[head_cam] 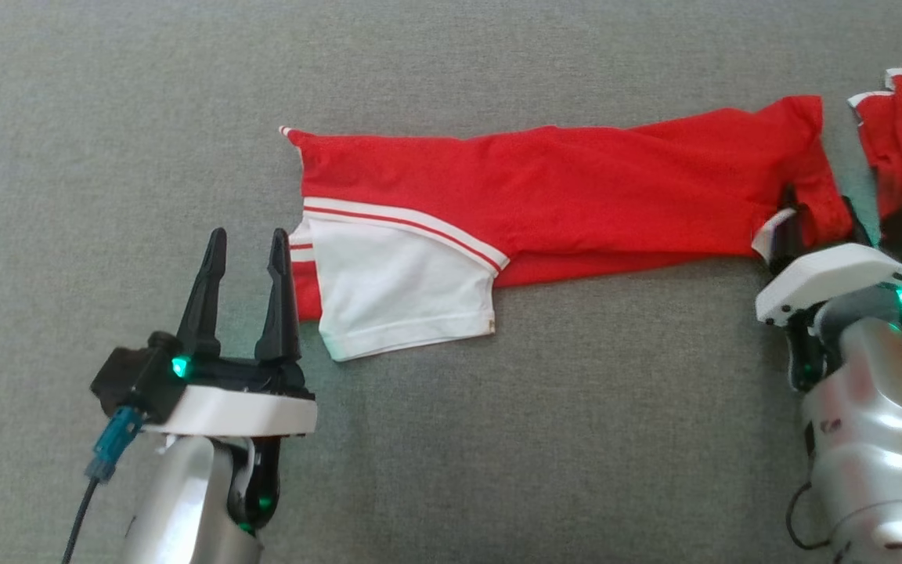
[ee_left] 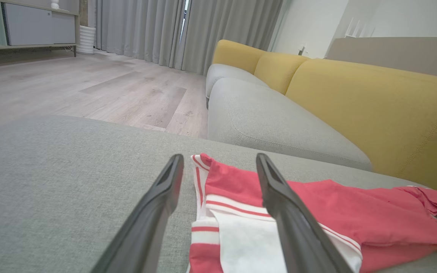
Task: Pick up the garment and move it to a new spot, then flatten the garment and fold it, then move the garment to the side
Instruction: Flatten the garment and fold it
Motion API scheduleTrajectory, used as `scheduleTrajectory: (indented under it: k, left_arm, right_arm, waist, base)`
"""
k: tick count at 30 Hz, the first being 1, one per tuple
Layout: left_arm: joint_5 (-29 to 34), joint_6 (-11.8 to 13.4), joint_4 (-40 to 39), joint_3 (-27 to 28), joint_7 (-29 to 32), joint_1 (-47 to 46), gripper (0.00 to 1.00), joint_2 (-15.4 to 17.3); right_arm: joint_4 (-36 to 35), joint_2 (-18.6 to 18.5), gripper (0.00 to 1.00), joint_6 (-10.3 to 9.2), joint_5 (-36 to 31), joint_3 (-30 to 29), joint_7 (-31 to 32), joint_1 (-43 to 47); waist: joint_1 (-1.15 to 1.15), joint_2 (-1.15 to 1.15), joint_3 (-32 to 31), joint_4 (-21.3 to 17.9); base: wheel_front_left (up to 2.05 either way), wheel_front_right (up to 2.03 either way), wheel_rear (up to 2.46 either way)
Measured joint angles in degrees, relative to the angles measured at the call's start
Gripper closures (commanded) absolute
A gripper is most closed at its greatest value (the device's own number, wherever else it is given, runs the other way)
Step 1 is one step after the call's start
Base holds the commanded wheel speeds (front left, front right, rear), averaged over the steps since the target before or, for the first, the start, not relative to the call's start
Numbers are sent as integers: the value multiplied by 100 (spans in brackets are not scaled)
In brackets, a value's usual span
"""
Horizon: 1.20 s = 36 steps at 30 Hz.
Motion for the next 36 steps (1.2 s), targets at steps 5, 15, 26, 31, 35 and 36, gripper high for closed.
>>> scheduleTrajectory:
  k: [5, 15, 26, 31, 35, 36]
  left_arm:
    - [0, 0, 42, 8, 0, 1, 0, -1]
    - [0, 0, 54, 32, 0, 76, 0, 2]
    - [-18, 0, 91, -55, 0, 387, 0, 64]
    - [-21, 0, 90, -101, 0, 387, 0, 71]
    - [-27, 0, 93, -163, 0, 388, 0, 71]
    - [-27, 0, 94, -169, 0, 391, 0, 71]
  right_arm:
    - [400, -24, 100, 0, 367, 449, -227, -134]
    - [132, 87, 100, 0, 487, -126, -436, 77]
    - [-568, 88, 100, 0, 672, -209, -438, 605]
    - [-631, 88, 100, 0, 1427, 884, -438, 516]
    - [-979, 86, 100, 0, 2274, 2024, -438, 492]
    - [-1061, 82, 100, 0, 2452, 2267, -438, 492]
  waist:
    - [0, 0, -78, -91]
    - [-1, 0, -483, -328]
    - [-1, 0, -802, -452]
    - [-1, 0, -869, -349]
    - [-1, 0, -953, -199]
    - [-1, 0, -974, -153]
  base:
    - [0, 0, 0]
    - [0, 0, 0]
    - [0, 0, 0]
    - [0, 0, 0]
    - [0, 0, 0]
    - [0, 0, 0]
